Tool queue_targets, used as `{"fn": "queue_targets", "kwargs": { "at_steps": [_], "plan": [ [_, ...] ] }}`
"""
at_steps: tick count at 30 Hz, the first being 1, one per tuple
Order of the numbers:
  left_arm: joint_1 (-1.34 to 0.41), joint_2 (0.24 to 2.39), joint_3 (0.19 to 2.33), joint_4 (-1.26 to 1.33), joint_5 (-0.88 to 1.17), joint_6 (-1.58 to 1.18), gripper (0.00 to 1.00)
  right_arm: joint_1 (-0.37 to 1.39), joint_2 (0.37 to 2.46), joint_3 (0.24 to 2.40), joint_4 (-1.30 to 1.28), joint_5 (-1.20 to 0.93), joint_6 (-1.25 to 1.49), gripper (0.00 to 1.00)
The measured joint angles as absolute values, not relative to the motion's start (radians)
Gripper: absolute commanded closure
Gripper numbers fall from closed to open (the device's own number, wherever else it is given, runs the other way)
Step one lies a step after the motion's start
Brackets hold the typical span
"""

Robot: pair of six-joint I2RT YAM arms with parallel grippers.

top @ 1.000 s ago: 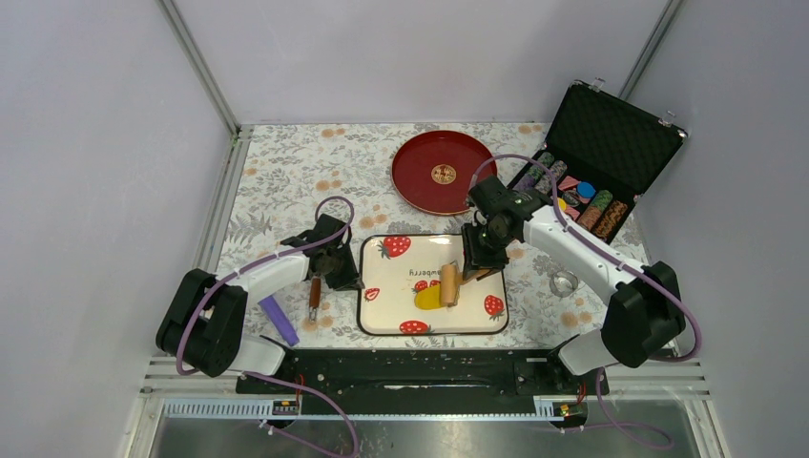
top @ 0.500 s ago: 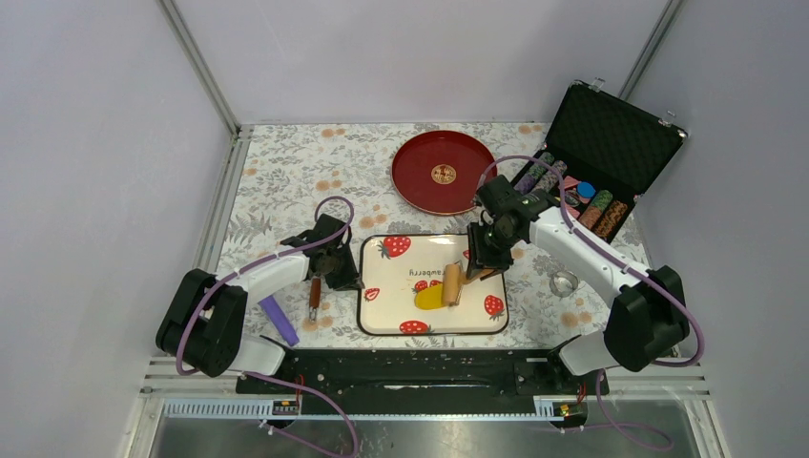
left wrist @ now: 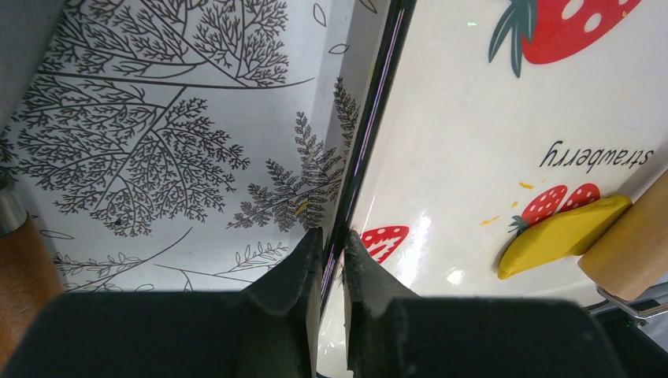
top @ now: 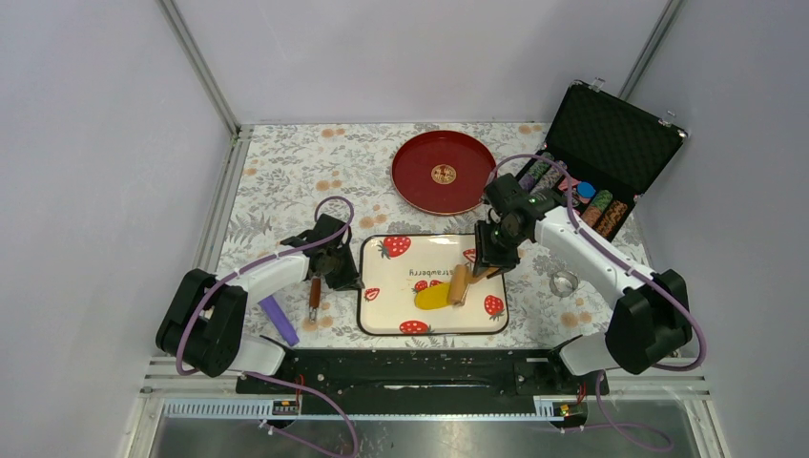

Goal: Roll out the dumpling wrappers from the dough

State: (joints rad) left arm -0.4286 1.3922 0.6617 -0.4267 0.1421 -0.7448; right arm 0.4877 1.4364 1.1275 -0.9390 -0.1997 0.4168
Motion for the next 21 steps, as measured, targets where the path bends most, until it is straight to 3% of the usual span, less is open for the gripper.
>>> {"fn": "queue_targets", "kwargs": {
  "at_steps": [21],
  "plan": [
    [-0.42, 1.392, 0.675, -0.43, 0.074, -0.739, 1.0, 0.471, 1.403, 1.139, -1.067, -0.08, 0.342, 1.0]
  ]
}}
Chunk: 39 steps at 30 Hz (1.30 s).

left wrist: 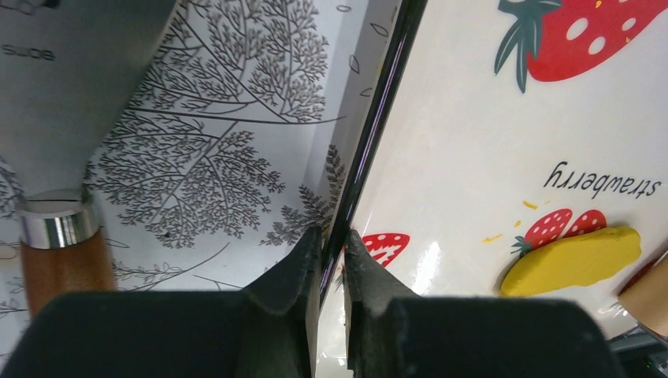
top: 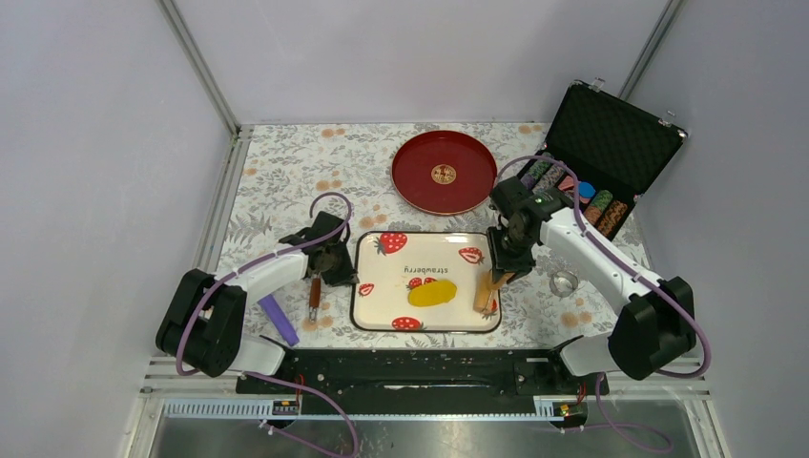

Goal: Roll out the dumpling wrappers from the dough

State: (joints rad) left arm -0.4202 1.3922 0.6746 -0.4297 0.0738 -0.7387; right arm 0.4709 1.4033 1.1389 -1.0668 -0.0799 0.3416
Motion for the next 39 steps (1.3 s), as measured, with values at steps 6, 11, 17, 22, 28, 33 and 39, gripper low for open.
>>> {"fn": "queue_targets", "kwargs": {
  "at_steps": [6, 11, 17, 22, 28, 33, 39],
  "plan": [
    [-0.413, 1.392, 0.682, -0.44, 0.037, -0.732, 1.0, 0.484, 1.387, 1.171, -1.064, -0.099, 0.27, 1.0],
    [-0.412, 1.392, 0.685, -0.445, 0.022, -0.732, 1.0, 0.524, 1.392, 1.244, -1.055, -0.125, 0.226, 1.0],
    [-0.411, 1.392, 0.686, -0.446, 0.02, -0.731, 1.0, 0.61, 1.477, 1.346, -1.032, -0.129, 0.177, 1.0],
    [-0.411, 1.392, 0.686, -0.446, 0.019, -0.731, 1.0, 0.648, 1.574, 1.406, -1.027, -0.121, 0.142, 1.0],
    [-0.411, 1.392, 0.686, -0.446, 0.019, -0.731, 1.0, 0.659, 1.637, 1.427, -1.026, -0.114, 0.116, 1.0],
    [-0.411, 1.392, 0.686, -0.446, 0.018, -0.731, 1.0, 0.669, 1.66, 1.427, -1.024, -0.113, 0.109, 1.0],
    [-0.411, 1.392, 0.686, -0.446, 0.018, -0.731, 1.0, 0.672, 1.66, 1.411, -1.011, -0.104, 0.106, 1.0]
  ]
}}
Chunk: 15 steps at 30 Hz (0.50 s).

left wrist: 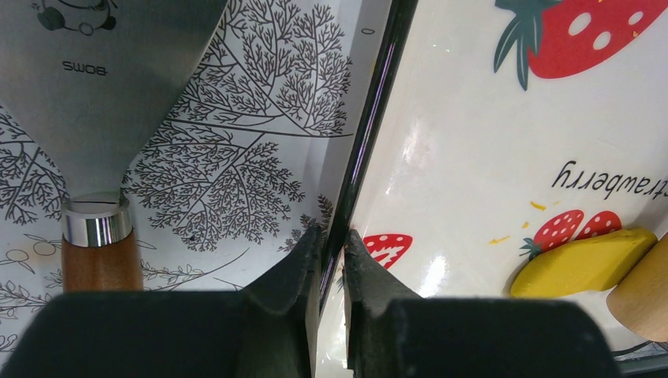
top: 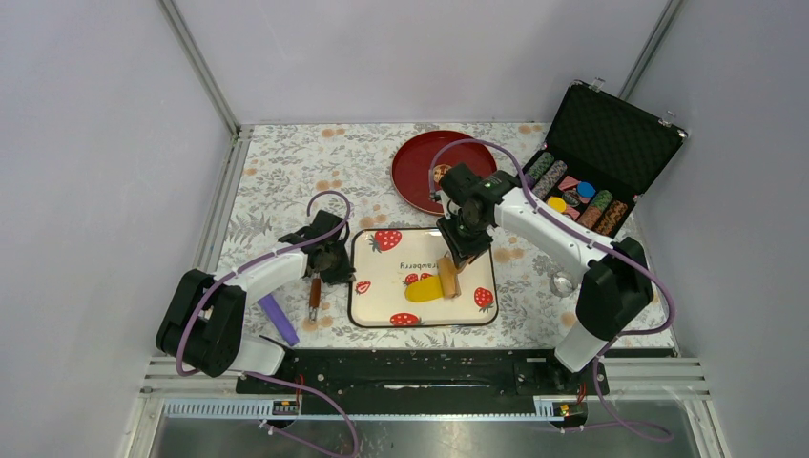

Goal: Roll out the dumpling wrappers from the dough

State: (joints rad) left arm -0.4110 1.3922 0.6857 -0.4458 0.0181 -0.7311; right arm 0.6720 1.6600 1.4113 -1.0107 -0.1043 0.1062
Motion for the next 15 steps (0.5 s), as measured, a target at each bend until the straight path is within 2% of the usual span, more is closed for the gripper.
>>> {"fn": "queue_targets", "kwargs": {
  "at_steps": [15],
  "plan": [
    [-0.411, 1.392, 0.686, -0.446, 0.018, -0.731, 1.0, 0.672, 1.652, 1.384, -0.994, -0.086, 0.105, 1.0]
  ]
}}
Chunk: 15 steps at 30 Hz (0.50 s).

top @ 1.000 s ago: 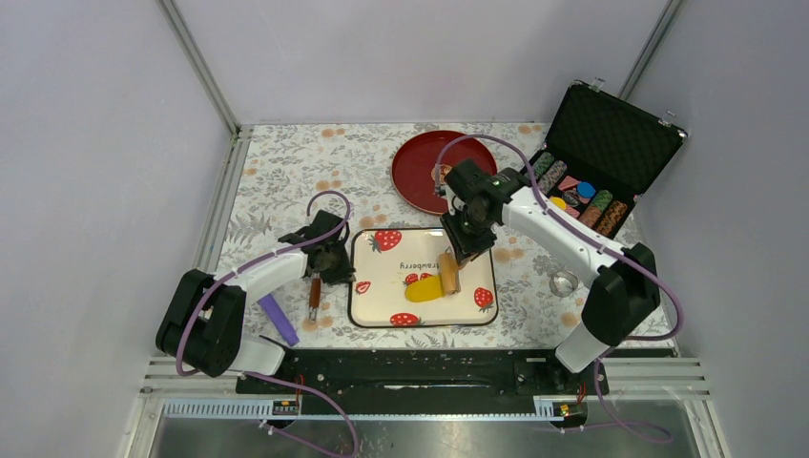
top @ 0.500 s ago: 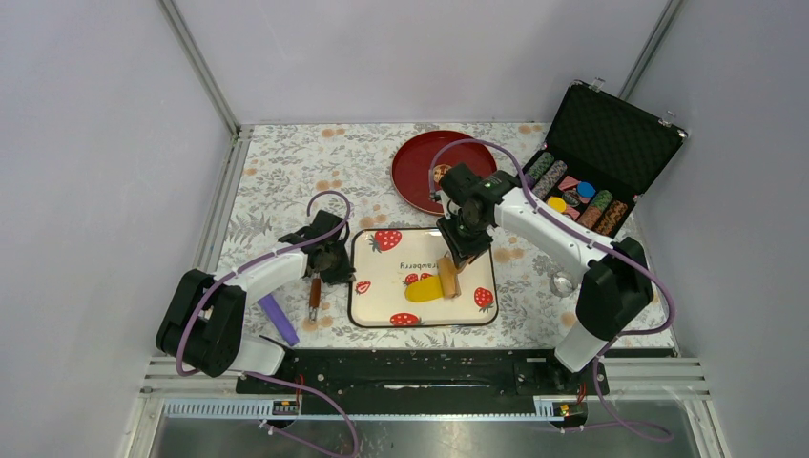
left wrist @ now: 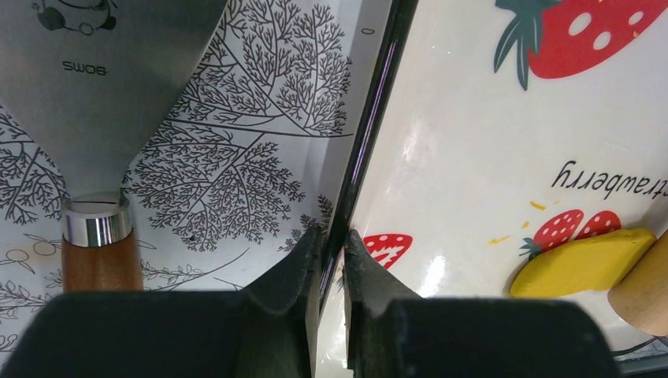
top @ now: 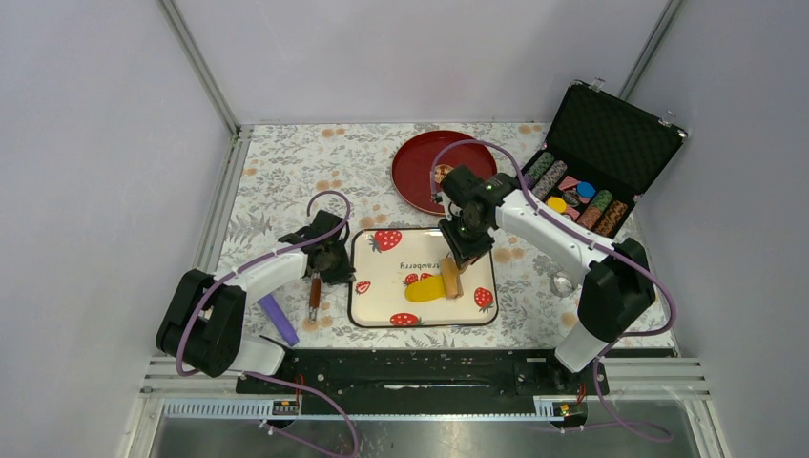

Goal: Roll out the dumpling wrappers from the dough

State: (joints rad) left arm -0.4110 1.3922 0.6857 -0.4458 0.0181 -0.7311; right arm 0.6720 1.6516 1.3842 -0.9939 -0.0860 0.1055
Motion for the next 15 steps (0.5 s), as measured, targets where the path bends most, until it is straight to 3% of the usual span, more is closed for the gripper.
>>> {"fn": "queue_targets", "kwargs": {
  "at_steps": [15],
  "plan": [
    [-0.411, 1.392, 0.686, -0.446, 0.018, -0.731, 1.0, 0.695, 1.606, 1.345, -0.973, -0.019, 0.134, 1.0]
  ]
}}
